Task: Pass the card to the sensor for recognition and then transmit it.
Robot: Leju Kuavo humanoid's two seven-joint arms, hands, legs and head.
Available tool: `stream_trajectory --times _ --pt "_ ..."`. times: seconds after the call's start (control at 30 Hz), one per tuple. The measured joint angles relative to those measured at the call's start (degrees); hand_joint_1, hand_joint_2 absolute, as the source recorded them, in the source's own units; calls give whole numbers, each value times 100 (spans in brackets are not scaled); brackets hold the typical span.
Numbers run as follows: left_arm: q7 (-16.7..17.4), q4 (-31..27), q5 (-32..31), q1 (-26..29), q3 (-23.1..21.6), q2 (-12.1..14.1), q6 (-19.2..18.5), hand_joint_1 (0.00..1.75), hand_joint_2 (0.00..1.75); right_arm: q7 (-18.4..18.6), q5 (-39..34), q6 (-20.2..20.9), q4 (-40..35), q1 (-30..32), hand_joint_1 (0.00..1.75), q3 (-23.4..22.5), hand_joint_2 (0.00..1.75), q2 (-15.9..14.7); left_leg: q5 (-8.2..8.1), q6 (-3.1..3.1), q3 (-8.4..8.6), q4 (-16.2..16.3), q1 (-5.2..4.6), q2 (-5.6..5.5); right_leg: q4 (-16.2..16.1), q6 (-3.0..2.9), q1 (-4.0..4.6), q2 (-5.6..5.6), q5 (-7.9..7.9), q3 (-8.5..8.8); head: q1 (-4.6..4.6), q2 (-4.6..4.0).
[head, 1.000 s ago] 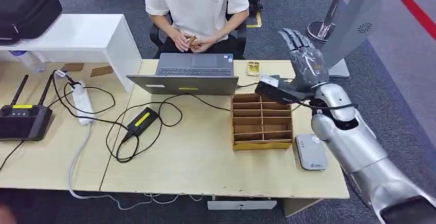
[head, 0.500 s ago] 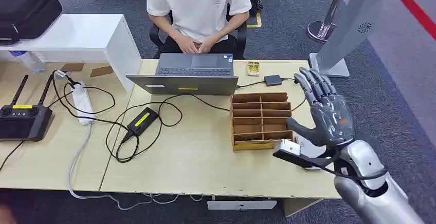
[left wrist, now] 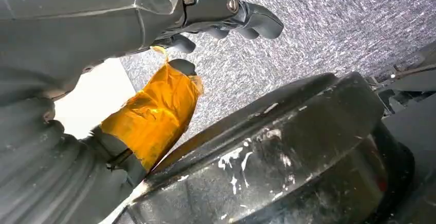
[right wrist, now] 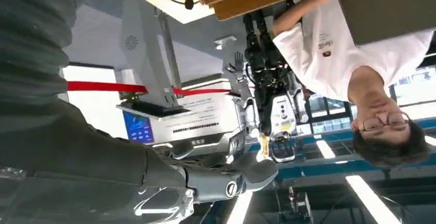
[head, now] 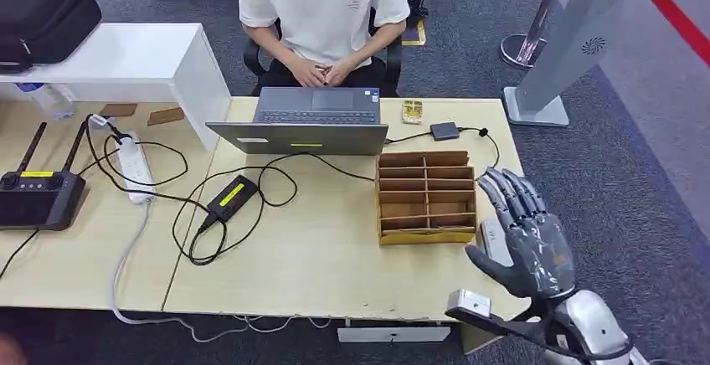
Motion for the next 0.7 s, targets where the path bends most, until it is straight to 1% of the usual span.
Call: stream_trajectory --times 0.2,0.47,0.57,0.63,0.7 --pt "15 0 -26 -4 0 0 0 0 175 83 256 -96 356 98 0 7 175 245 0 0 0 0 0 0 0 0 0 1 0 -1 0 0" --pt "18 0 -35 -5 0 0 0 0 175 83 261 -101 520 116 0 9 175 361 0 0 0 0 0 0 0 0 0 1 -1 0 0 0" --pt "35 0 -70 -10 -2 0 0 0 175 99 333 -134 654 105 0 17 175 451 0 0 0 0 0 1 0 0 0 1 -1 1 0 0" --pt "35 0 -96 -13 -20 0 0 0 175 145 558 -261 831 71 0 37 175 553 0 0 -1 -1 0 1 0 0 0 1 0 0 0 0" --pt "59 0 -129 -23 -46 0 0 0 175 269 978 -541 1105 -34 0 61 175 696 0 0 1 -1 1 5 1 -1 1 4 0 0 0 0"
